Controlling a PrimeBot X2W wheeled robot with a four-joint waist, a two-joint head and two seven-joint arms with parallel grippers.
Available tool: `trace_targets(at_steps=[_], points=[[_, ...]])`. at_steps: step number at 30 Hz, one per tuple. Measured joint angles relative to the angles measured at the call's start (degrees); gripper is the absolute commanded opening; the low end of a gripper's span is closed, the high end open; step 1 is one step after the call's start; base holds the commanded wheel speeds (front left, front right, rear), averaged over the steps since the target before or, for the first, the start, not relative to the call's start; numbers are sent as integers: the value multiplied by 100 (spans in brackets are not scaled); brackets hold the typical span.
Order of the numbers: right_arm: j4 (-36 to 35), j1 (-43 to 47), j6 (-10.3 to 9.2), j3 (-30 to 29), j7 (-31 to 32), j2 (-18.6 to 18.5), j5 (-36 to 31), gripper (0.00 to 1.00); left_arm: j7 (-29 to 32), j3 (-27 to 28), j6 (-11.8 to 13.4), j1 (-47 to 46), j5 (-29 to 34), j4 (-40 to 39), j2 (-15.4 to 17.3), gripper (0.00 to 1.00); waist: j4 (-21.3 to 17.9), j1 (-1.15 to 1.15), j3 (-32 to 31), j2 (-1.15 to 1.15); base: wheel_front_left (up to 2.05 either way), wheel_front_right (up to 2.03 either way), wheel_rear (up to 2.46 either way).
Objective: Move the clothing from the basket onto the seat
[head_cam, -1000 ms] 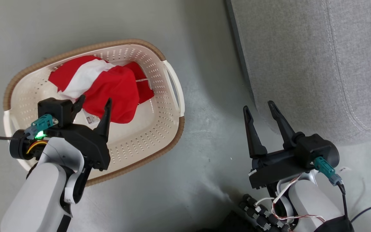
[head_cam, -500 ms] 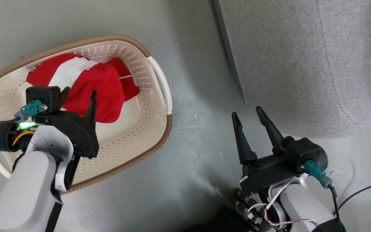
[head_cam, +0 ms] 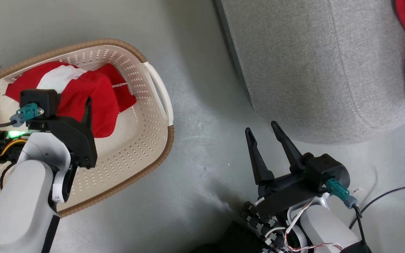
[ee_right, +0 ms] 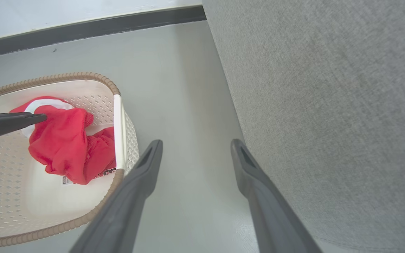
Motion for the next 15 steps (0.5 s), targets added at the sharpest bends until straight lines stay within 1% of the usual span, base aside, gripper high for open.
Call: trace_targets(at_steps=[7, 15], points=[[-26, 66, -29, 81, 0, 9, 47, 100, 51, 86, 22, -189, 81, 126, 45, 100, -140, 0, 41, 0, 0, 0, 0], [-26, 187, -46, 35, 0, 11, 80, 100, 140, 109, 44, -232, 237, 294, 42, 100, -203, 0, 69, -1, 0, 0, 0]])
